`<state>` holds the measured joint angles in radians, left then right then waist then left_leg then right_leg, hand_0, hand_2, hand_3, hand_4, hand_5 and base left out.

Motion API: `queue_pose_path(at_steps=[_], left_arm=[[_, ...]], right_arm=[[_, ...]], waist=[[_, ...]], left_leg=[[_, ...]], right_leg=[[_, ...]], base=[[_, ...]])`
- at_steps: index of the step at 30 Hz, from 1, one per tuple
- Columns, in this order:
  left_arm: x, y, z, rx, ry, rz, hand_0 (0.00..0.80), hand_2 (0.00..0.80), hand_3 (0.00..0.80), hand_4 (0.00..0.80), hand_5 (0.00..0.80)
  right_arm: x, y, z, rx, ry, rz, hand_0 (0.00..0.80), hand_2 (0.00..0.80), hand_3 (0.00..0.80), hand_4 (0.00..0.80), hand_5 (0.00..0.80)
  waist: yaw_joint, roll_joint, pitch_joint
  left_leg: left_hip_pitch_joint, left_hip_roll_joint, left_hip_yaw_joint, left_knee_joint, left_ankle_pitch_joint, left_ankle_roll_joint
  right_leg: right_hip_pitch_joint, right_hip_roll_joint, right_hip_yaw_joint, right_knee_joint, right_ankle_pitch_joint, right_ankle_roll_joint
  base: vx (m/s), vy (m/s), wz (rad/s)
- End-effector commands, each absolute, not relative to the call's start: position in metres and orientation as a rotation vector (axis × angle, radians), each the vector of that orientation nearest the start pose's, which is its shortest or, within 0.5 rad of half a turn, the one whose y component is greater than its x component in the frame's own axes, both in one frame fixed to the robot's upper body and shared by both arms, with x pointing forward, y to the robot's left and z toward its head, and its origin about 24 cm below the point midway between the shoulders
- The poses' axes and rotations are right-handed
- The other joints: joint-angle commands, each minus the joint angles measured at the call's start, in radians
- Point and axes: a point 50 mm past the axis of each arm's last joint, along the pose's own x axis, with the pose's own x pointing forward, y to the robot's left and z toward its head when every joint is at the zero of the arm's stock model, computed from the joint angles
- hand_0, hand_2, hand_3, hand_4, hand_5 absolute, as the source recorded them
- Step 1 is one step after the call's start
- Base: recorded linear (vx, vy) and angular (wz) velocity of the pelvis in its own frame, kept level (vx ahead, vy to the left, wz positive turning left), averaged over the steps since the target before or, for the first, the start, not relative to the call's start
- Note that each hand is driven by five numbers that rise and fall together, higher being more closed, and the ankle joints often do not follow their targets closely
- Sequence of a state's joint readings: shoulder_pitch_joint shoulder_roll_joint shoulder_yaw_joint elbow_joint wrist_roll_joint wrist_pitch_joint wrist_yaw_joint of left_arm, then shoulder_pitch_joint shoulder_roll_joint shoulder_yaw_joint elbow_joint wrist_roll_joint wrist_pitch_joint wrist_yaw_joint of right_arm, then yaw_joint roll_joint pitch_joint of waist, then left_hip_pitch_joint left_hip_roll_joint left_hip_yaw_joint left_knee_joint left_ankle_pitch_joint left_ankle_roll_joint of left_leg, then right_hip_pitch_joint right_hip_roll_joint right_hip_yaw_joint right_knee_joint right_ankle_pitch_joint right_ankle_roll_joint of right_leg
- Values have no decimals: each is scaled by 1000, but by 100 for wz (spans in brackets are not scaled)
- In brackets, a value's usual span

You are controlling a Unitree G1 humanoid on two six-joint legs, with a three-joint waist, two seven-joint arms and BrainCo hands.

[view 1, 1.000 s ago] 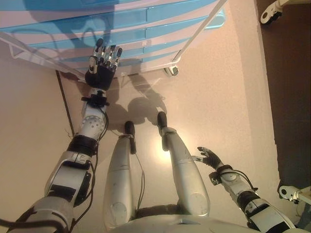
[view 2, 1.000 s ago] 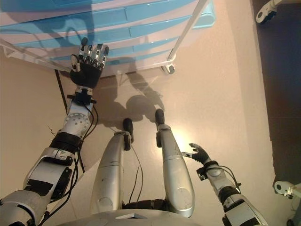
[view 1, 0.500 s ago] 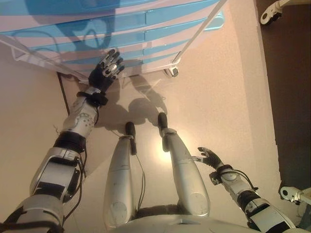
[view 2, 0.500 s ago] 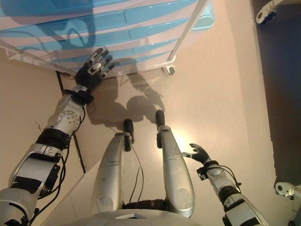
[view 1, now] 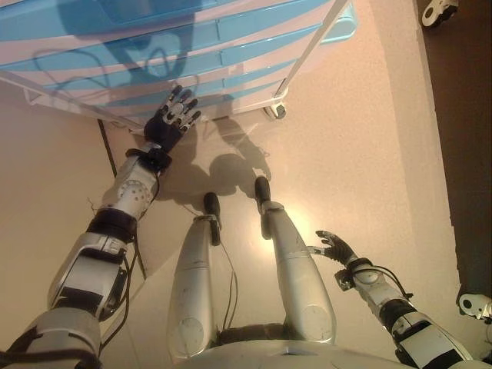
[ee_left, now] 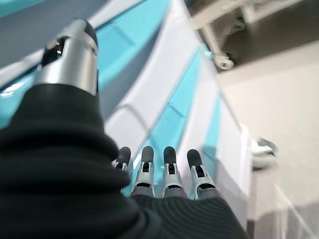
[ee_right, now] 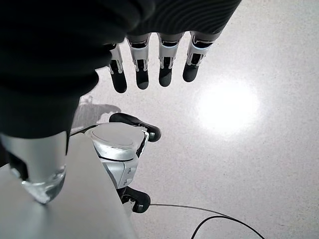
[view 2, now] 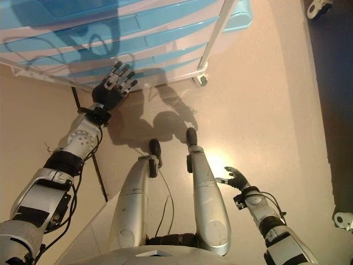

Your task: Open the drawer and pick up the medicine

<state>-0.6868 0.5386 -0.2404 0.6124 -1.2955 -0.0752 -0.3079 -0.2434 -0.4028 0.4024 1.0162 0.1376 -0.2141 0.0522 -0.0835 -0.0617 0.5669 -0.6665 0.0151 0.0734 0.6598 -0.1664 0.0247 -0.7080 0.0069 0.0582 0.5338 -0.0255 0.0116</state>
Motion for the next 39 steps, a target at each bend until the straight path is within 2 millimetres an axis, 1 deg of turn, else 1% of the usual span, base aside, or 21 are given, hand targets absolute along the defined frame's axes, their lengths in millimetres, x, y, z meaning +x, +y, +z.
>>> queue_pose_path(at_steps=[1, 2, 3, 5, 6, 9, 12, 15, 16, 17, 21, 25, 26, 27, 36, 39], left_arm=[[369, 213, 180, -885, -421, -344, 0, 0, 0, 0, 0], [370, 214, 185, -923, -448, -358, 0, 0, 0, 0, 0], [370, 213, 188, -965, -475, -372, 0, 0, 0, 0, 0], [371, 211, 197, -1040, -508, -392, 0, 0, 0, 0, 0], [371, 209, 206, -1100, -549, -399, 0, 0, 0, 0, 0], [372, 207, 223, -1201, -620, -439, 0, 0, 0, 0, 0], [372, 206, 245, -1250, -716, -493, 0, 0, 0, 0, 0], [368, 201, 265, -1230, -814, -588, 0, 0, 0, 0, 0], [366, 199, 271, -1207, -846, -621, 0, 0, 0, 0, 0], [363, 195, 277, -1187, -873, -657, 0, 0, 0, 0, 0], [354, 186, 294, -1114, -981, -763, 0, 0, 0, 0, 0], [346, 183, 303, -1069, -1051, -828, 0, 0, 0, 0, 0], [345, 184, 305, -1053, -1064, -839, 0, 0, 0, 0, 0], [343, 183, 307, -1040, -1076, -858, 0, 0, 0, 0, 0], [337, 183, 312, -922, -1058, -881, 0, 0, 0, 0, 0], [336, 186, 312, -905, -1044, -870, 0, 0, 0, 0, 0]], right_arm=[[210, -234, -97, -467, 681, 214, 0, 0, 0, 0, 0], [209, -232, -98, -463, 681, 218, 0, 0, 0, 0, 0], [208, -231, -99, -462, 685, 223, 0, 0, 0, 0, 0], [208, -229, -100, -458, 683, 228, 0, 0, 0, 0, 0], [209, -226, -101, -456, 682, 235, 0, 0, 0, 0, 0], [211, -221, -101, -444, 675, 241, 0, 0, 0, 0, 0], [212, -217, -101, -442, 668, 253, 0, 0, 0, 0, 0], [213, -217, -101, -441, 664, 255, 0, 0, 0, 0, 0], [213, -218, -101, -442, 664, 257, 0, 0, 0, 0, 0], [214, -218, -100, -443, 663, 258, 0, 0, 0, 0, 0], [213, -221, -100, -451, 663, 260, 0, 0, 0, 0, 0], [211, -223, -101, -462, 669, 258, 0, 0, 0, 0, 0], [210, -224, -101, -465, 671, 258, 0, 0, 0, 0, 0], [209, -225, -102, -467, 672, 258, 0, 0, 0, 0, 0], [207, -228, -102, -477, 682, 261, 0, 0, 0, 0, 0], [206, -228, -103, -474, 685, 264, 0, 0, 0, 0, 0]], waist=[[1, 23, -47], [1, 19, -47], [1, 17, -47], [2, 12, -47], [2, 6, -47], [4, -6, -47], [1, -18, -47], [0, -24, -47], [-2, -26, -47], [-1, -22, -47], [-2, -14, -47], [-3, -3, -47], [-5, -4, -47], [-5, -3, -47], [0, 7, -47], [4, 9, -47]], left_leg=[[26, -53, 63, -135, 51, 61], [23, -51, 63, -133, 49, 61], [38, -52, 52, -124, 16, 57], [35, -51, 51, -124, 14, 57], [35, -51, 50, -125, 13, 57], [32, -51, 46, -127, 9, 57], [30, -51, 43, -125, 2, 56], [24, -54, 40, -124, 0, 57], [10, -51, 51, -125, 23, 61], [25, -56, 39, -122, -8, 57], [28, -61, 38, -123, -9, 57], [38, -65, 38, -127, -11, 58], [30, -63, 49, -133, 16, 61], [34, -64, 49, -136, 17, 62], [66, -65, 51, -153, 23, 63], [81, -63, 54, -163, 29, 62]], right_leg=[[33, 47, -89, 25, -41, -50], [31, 47, -90, 25, -41, -50], [46, 50, -85, 35, -70, -44], [46, 52, -86, 32, -70, -45], [47, 54, -86, 28, -70, -45], [48, 58, -87, 20, -70, -47], [48, 62, -86, 16, -71, -47], [40, 63, -87, 17, -70, -50], [27, 61, -93, 13, -49, -56], [37, 66, -86, 26, -79, -51], [31, 67, -82, 43, -87, -55], [32, 68, -78, 55, -94, -55], [24, 64, -83, 46, -69, -61], [27, 63, -82, 45, -69, -61], [58, 55, -82, 38, -68, -55], [75, 51, -83, 27, -65, -52]], base=[[-7, -39, 4], [88, -17, 4], [93, -20, 4], [46, -28, 4], [-3, -38, 4], [-4, -45, 2], [-5, -11, 1], [-33, -9, 0], [0, 0, 0], [0, 0, 0], [20, 10, 0], [-14, 32, 2], [-73, 13, 0], [-74, 4, 3], [6, 2, 1], [21, 2, 1]])
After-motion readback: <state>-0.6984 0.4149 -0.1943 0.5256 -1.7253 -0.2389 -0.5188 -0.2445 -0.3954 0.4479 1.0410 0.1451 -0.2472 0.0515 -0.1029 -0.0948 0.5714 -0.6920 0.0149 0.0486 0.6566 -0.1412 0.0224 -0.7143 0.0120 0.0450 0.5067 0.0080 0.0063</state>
